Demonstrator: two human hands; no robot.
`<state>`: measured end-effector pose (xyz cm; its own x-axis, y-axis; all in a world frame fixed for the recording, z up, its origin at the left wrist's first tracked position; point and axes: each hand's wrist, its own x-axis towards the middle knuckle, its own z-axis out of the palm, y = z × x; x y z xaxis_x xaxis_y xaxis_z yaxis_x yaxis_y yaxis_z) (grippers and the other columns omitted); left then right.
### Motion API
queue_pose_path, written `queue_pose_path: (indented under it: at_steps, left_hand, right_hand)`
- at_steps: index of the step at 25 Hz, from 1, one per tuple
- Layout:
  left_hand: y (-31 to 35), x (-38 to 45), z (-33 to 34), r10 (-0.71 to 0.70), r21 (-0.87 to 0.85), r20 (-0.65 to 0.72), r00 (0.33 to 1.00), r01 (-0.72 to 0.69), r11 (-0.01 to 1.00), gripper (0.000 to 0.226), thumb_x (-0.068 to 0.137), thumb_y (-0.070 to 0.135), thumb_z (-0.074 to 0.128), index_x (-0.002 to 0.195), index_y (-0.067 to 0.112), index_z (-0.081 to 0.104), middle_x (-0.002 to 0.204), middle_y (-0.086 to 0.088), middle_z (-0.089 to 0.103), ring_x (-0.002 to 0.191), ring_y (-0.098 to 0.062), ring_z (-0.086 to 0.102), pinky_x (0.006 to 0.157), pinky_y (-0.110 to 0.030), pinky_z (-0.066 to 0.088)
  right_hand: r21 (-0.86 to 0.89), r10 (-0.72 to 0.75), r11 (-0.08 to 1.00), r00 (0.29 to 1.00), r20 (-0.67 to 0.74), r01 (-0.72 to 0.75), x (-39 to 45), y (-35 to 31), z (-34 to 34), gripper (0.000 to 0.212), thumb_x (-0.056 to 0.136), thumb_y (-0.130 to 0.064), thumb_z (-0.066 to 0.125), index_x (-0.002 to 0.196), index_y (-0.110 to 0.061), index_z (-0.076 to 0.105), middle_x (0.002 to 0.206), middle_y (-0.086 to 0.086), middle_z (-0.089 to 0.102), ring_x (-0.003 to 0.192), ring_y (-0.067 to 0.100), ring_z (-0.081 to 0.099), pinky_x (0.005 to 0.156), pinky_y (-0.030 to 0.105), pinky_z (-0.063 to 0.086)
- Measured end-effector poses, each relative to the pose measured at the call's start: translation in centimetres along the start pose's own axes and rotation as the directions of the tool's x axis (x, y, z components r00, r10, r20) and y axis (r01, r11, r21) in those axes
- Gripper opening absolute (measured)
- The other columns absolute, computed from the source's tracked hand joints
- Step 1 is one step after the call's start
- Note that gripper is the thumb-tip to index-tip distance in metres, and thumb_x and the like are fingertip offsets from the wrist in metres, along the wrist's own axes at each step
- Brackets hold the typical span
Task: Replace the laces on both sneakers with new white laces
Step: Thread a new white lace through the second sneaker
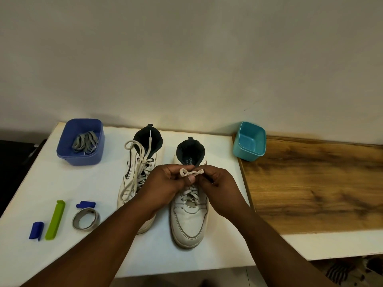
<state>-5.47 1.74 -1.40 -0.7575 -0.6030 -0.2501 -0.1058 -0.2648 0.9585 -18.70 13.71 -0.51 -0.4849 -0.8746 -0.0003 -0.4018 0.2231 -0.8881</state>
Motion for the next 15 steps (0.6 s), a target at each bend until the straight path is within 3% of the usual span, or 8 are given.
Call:
queue_pose_path:
  at_steps: [3, 5, 7, 9, 11, 13, 15]
  left_hand:
    - [0.0, -0.1, 0.2, 0.027, 0.050, -0.058, 0.998, -0.024, 0.998, 0.024, 0.087, 0.009, 0.076, 0.110, 0.016, 0.077, 0.096, 0.000, 0.079, 0.095, -0.014, 0.075, 0.091, -0.029, 0.058]
    - [0.2, -0.2, 0.6, 0.055, 0.094, -0.127, 0.990, -0.043, 0.995, 0.016, 0.090, 0.013, 0.074, 0.105, 0.016, 0.079, 0.091, 0.002, 0.079, 0.091, -0.011, 0.075, 0.087, -0.028, 0.058]
    - [0.4, -0.5, 0.9, 0.087, 0.145, -0.195, 0.977, -0.059, 0.988, 0.008, 0.091, 0.018, 0.074, 0.095, 0.019, 0.081, 0.082, 0.004, 0.079, 0.083, -0.011, 0.075, 0.080, -0.029, 0.058]
    - [0.4, -0.6, 0.8, 0.159, 0.265, -0.208, 0.965, -0.101, 0.959, 0.010, 0.091, 0.024, 0.073, 0.086, 0.021, 0.081, 0.075, 0.003, 0.077, 0.076, -0.015, 0.075, 0.076, -0.038, 0.060]
    - [0.1, -0.8, 0.6, 0.259, 0.428, -0.147, 0.955, -0.175, 0.887, 0.011, 0.093, 0.030, 0.071, 0.092, 0.026, 0.082, 0.076, 0.007, 0.076, 0.075, -0.010, 0.072, 0.077, -0.040, 0.059]
    - [0.0, -1.0, 0.4, 0.392, 0.636, -0.084, 0.916, -0.253, 0.729, 0.017, 0.095, 0.036, 0.066, 0.105, 0.034, 0.079, 0.086, 0.011, 0.077, 0.083, -0.006, 0.069, 0.080, -0.035, 0.056]
    - [0.2, -0.9, 0.1, 0.483, 0.758, -0.010, 0.875, -0.309, 0.575, 0.029, 0.096, 0.045, 0.054, 0.112, 0.037, 0.077, 0.093, 0.008, 0.076, 0.091, -0.012, 0.065, 0.083, -0.036, 0.052]
  right_hand:
    - [-0.044, -0.013, 0.999, 0.999, -0.031, 0.012, -0.1, 0.2, 0.4, 0.021, 0.101, -0.011, 0.062, 0.107, -0.027, 0.075, 0.096, -0.012, 0.076, 0.094, 0.007, 0.070, 0.084, 0.026, 0.056]
    - [-0.082, 0.015, 0.996, 0.993, -0.120, -0.025, -0.3, 0.1, 0.8, 0.008, 0.098, -0.021, 0.070, 0.099, -0.028, 0.065, 0.081, -0.008, 0.070, 0.076, 0.009, 0.066, 0.068, 0.025, 0.053]
    - [-0.207, -0.025, 0.978, 0.983, -0.182, -0.014, -0.7, -0.1, 1.0, 0.015, 0.097, -0.028, 0.070, 0.098, -0.030, 0.056, 0.074, -0.007, 0.065, 0.066, 0.011, 0.061, 0.058, 0.022, 0.048]
    - [-0.355, -0.138, 0.932, 0.979, -0.149, 0.077, -1.0, -0.2, 0.9, 0.013, 0.101, -0.032, 0.063, 0.114, -0.035, 0.063, 0.086, -0.012, 0.070, 0.074, 0.006, 0.062, 0.065, 0.019, 0.048]
    - [-0.469, -0.214, 0.872, 0.971, -0.104, 0.142, -0.9, 0.0, 1.0, 0.023, 0.105, -0.035, 0.054, 0.123, -0.033, 0.069, 0.097, -0.010, 0.073, 0.085, 0.005, 0.061, 0.075, 0.018, 0.047]
    - [-0.548, -0.190, 0.828, 0.979, -0.073, 0.120, -0.5, 0.1, 1.1, 0.029, 0.104, -0.037, 0.046, 0.116, -0.028, 0.070, 0.099, -0.007, 0.070, 0.089, 0.009, 0.059, 0.078, 0.026, 0.049]
    - [-0.556, -0.157, 0.823, 0.987, -0.032, 0.113, -0.5, 0.5, 1.0, 0.029, 0.104, -0.038, 0.040, 0.110, -0.024, 0.064, 0.098, -0.005, 0.064, 0.091, 0.012, 0.053, 0.080, 0.031, 0.048]
